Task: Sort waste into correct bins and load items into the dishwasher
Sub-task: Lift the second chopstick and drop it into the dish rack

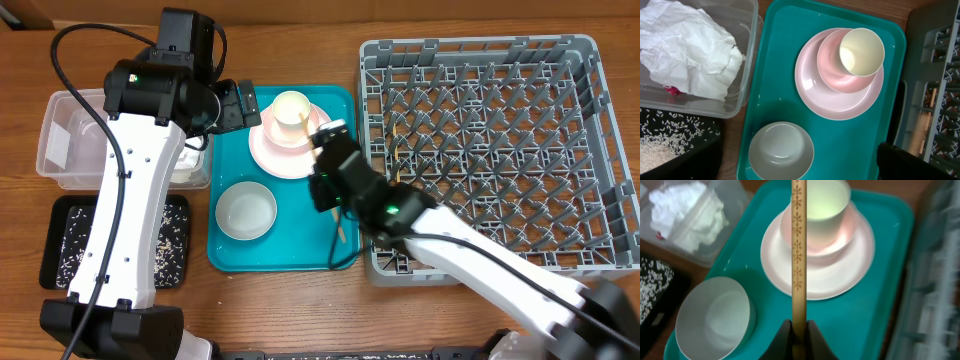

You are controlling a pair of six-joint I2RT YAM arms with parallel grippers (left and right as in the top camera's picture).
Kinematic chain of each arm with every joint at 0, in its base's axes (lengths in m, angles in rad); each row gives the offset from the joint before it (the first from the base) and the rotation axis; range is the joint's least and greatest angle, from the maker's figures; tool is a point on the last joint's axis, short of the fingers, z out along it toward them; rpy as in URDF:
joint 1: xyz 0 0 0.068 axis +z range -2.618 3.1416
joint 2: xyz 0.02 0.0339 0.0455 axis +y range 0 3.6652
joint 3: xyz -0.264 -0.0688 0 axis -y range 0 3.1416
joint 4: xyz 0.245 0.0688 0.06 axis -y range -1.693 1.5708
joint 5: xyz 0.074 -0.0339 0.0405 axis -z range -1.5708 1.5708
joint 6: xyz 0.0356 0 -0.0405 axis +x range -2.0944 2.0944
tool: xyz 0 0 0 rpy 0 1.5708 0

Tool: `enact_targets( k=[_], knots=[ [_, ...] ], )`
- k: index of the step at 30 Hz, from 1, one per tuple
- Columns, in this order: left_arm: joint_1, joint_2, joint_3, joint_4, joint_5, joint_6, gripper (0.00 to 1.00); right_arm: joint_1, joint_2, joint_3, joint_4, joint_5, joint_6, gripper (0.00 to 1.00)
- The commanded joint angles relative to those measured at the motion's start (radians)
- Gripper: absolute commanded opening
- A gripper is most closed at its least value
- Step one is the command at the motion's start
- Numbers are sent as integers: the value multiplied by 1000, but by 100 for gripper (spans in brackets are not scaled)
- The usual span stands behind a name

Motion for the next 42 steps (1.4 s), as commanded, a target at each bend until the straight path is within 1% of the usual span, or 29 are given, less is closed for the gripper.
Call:
enact_targets(
  k=[1, 6, 10, 17, 18, 19, 32, 36, 37, 38, 40, 42],
  knots=[
    [-1, -3, 10, 4, 1, 4, 100, -55, -102, 18, -56, 121, -80, 4],
    [-1, -3, 10, 4, 1, 4, 100, -133, -117, 18, -154, 210, -80, 4],
    [-1, -3, 10, 4, 1, 4, 100, -209, -117, 18, -217, 212, -79, 4],
    [-1, -3, 10, 4, 1, 4, 100, -286, -116, 15, -262, 209, -79, 5],
    [-1, -3, 10, 4, 1, 4, 100, -292, -114, 13, -263, 209, -79, 5],
    [-1, -3, 10, 4, 1, 4, 100, -295, -111, 13, -264, 209, -79, 8],
    [-1, -3, 10, 4, 1, 4, 100, -310, -27, 12, -263, 210, -79, 16],
    [-1, -3, 10, 4, 1, 4, 100, -317, -26, 12, -264, 209, -79, 24],
    [-1, -3, 10, 4, 1, 4, 100, -317, -26, 12, -263, 206, -77, 25],
    [-1, -3, 10, 4, 1, 4, 100, -317, -26, 12, -261, 188, -71, 25],
    [-1, -3, 10, 4, 1, 4, 100, -316, -26, 12, -236, 71, -71, 27],
    [-1, -3, 10, 4, 1, 4, 100, -316, -26, 12, -195, -55, -71, 32]
  ],
)
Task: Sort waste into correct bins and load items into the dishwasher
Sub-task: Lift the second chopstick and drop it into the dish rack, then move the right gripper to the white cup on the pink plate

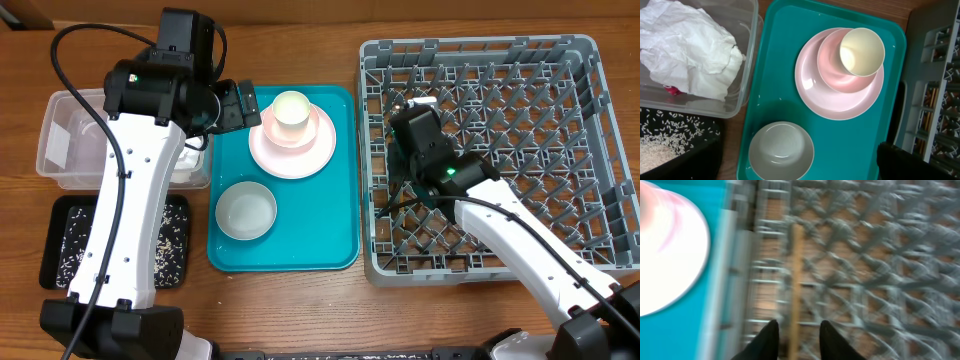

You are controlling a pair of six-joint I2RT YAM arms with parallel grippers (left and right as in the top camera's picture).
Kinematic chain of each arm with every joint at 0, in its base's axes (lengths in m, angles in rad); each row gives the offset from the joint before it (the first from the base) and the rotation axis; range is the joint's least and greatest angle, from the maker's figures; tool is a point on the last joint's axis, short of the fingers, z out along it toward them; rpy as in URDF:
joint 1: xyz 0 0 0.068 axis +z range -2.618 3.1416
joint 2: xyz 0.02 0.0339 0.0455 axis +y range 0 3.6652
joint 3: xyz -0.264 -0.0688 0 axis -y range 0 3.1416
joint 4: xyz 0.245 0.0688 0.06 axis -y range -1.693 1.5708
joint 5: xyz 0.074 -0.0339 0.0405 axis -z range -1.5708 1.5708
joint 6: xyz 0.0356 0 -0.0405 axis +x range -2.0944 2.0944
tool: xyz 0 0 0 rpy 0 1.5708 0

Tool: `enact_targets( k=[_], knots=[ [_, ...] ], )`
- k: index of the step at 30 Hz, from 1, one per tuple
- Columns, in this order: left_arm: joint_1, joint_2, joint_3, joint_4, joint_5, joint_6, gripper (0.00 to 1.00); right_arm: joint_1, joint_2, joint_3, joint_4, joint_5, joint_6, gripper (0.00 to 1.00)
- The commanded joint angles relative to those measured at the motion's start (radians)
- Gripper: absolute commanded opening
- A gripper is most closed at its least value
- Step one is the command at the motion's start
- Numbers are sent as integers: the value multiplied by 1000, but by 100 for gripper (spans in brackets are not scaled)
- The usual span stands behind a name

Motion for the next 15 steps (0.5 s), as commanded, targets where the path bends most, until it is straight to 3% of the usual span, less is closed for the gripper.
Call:
enact_targets(
  k=[1, 6, 12, 13, 15],
  knots=[
    [-1, -3, 10, 4, 2, 4, 100, -1, 6, 9, 67, -251, 5, 34],
    [-1, -3, 10, 5, 2, 4, 100, -1, 6, 9, 160, -415, 142, 35],
    [-1, -3, 10, 4, 2, 4, 100, 19, 6, 9, 174, -442, 186, 37],
    [-1, -3, 10, 4, 2, 4, 100, 24, 6, 9, 176, -449, 186, 43],
    [-1, -3, 10, 4, 2, 4, 100, 33, 6, 9, 180, -477, 185, 68]
  ],
)
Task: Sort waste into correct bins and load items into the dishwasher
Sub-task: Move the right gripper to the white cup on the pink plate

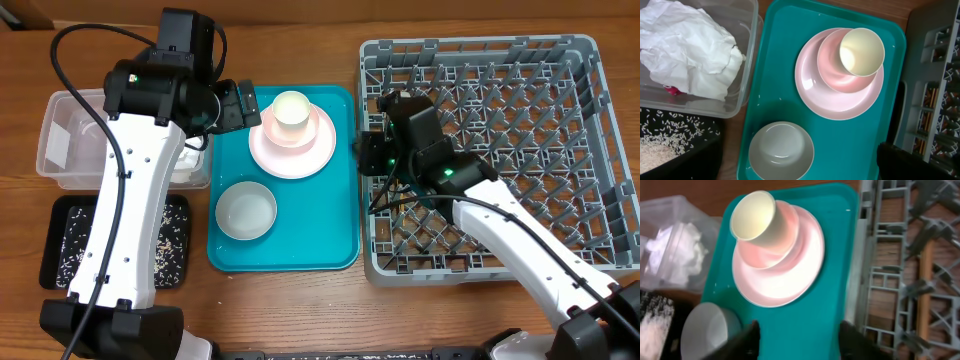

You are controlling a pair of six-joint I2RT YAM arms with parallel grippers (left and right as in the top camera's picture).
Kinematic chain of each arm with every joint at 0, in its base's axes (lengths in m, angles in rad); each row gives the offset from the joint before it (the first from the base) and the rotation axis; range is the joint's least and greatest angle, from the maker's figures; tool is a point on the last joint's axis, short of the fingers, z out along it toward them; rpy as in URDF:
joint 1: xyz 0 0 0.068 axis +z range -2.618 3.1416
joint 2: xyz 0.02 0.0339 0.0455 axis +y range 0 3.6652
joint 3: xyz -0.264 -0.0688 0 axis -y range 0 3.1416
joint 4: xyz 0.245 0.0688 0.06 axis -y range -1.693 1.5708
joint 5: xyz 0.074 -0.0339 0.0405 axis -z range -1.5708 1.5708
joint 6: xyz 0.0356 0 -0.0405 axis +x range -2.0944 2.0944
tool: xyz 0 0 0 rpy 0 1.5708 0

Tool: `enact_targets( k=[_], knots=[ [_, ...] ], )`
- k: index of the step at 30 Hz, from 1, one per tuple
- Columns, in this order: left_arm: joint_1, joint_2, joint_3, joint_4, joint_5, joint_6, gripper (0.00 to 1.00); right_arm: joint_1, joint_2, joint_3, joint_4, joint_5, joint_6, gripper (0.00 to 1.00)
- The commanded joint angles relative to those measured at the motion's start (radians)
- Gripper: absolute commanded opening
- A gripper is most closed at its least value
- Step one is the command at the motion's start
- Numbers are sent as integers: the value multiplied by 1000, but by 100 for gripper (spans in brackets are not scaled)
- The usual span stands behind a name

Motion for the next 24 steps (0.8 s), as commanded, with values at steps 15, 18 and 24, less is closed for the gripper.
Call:
enact_targets(
  k=[15, 18, 24],
  knots=[
    [-1, -3, 10, 4, 2, 4, 100, 24, 5, 9, -10, -78, 29, 75],
    [-1, -3, 10, 5, 2, 4, 100, 24, 5, 9, -5, -78, 30, 75],
    [-1, -3, 10, 62, -3, 4, 100, 24, 5, 9, -25, -78, 29, 76]
  ],
)
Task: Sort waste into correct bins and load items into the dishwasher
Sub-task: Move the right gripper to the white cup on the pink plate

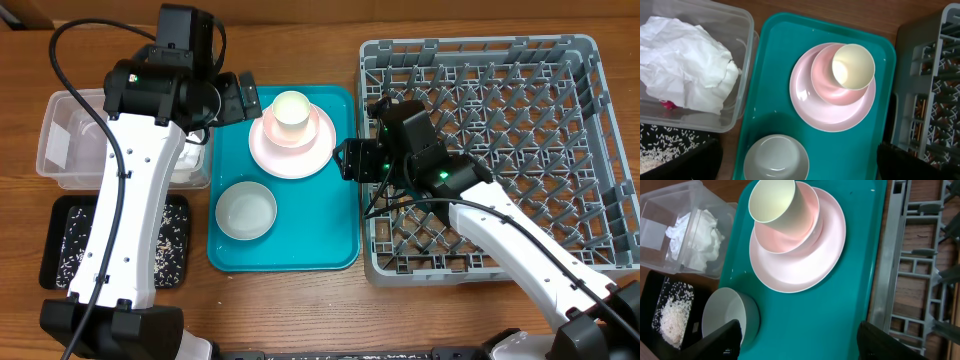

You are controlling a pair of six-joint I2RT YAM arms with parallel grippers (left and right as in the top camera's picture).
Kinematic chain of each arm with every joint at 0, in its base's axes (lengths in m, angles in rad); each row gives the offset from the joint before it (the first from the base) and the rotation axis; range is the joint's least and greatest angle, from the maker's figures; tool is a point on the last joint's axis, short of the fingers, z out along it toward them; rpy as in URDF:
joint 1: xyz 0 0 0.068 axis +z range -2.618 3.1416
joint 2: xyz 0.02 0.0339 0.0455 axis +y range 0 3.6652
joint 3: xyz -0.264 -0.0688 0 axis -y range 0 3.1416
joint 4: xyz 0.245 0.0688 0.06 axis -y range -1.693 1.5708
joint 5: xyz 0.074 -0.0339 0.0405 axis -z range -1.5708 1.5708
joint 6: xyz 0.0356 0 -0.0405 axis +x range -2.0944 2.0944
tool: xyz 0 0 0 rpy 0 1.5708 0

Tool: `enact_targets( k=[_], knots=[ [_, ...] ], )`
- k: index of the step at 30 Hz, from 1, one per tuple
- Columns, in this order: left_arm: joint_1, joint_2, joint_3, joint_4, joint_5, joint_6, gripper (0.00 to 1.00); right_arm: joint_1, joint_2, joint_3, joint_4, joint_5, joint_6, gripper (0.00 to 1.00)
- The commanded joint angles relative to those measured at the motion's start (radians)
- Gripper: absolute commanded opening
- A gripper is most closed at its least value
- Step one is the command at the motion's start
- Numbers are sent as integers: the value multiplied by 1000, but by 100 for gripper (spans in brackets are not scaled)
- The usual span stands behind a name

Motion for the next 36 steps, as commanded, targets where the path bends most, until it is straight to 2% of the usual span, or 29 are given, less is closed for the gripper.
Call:
enact_targets(
  k=[1, 5, 8, 11, 15, 21, 24, 28, 31, 36],
  knots=[
    [-1, -3, 10, 1, -3, 4, 100, 2, 5, 9, -13, -9, 2, 77],
    [-1, -3, 10, 5, -2, 5, 100, 2, 5, 9, -14, -8, 2, 79],
    [8, -4, 15, -1, -33, 60, 100, 4, 5, 9, -10, -8, 2, 75],
    [51, -4, 15, -7, -32, 50, 100, 4, 5, 9, -18, -8, 1, 72],
    [187, -6, 28, -8, 8, -13, 100, 4, 5, 10, -26, -8, -3, 71],
    [459, -6, 46, -10, 221, -12, 100, 4, 5, 89, -84, -8, -67, 67],
    [541, -6, 46, -11, 283, -13, 100, 4, 5, 173, -112, -8, -101, 66],
    [597, -6, 46, -11, 288, -12, 100, 25, 6, 299, -122, -3, -158, 65],
    [615, -6, 46, -11, 283, -11, 100, 75, 16, 364, -109, 85, -223, 61],
    [613, -6, 45, -11, 283, -11, 100, 198, 64, 371, -23, 346, -402, 61]
  ],
)
